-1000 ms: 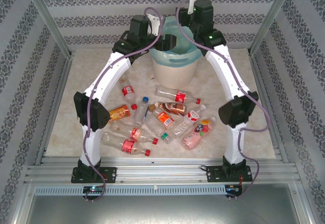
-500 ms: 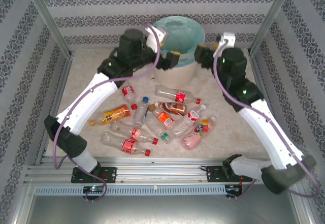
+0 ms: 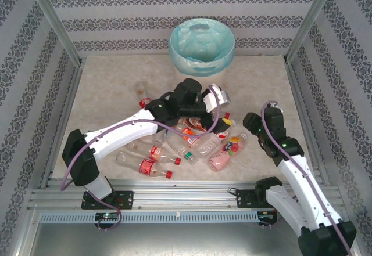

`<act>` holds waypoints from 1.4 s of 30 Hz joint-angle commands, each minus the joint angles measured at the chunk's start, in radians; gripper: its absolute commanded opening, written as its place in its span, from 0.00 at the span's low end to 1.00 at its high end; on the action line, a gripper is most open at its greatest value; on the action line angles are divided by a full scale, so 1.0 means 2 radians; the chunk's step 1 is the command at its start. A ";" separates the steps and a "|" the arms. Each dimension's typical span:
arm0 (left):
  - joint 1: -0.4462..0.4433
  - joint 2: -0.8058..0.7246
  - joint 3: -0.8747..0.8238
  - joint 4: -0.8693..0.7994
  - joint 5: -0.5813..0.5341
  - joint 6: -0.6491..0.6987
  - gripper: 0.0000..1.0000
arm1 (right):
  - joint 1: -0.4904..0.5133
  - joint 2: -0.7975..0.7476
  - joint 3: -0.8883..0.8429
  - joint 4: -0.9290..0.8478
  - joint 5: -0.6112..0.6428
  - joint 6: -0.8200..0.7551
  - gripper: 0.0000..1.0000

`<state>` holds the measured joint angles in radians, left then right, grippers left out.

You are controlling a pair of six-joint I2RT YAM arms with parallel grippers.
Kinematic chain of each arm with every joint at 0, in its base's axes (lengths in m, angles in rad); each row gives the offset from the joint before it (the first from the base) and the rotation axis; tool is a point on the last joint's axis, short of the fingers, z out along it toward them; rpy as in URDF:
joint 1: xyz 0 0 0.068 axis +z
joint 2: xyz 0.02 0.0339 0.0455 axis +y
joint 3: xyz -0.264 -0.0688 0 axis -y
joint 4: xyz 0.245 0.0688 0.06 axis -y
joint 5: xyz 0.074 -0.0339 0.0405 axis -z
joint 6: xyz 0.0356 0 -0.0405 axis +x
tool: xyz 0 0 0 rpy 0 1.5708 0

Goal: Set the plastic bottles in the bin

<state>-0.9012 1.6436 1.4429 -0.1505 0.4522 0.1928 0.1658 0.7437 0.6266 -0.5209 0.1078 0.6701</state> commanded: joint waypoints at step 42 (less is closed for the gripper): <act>-0.036 0.112 -0.008 -0.053 0.073 0.062 0.92 | -0.071 0.073 -0.161 0.155 -0.162 0.095 0.52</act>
<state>-0.9623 1.8572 1.4170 -0.2447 0.5983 0.2890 0.0345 0.8810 0.3180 -0.2420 -0.2100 0.8433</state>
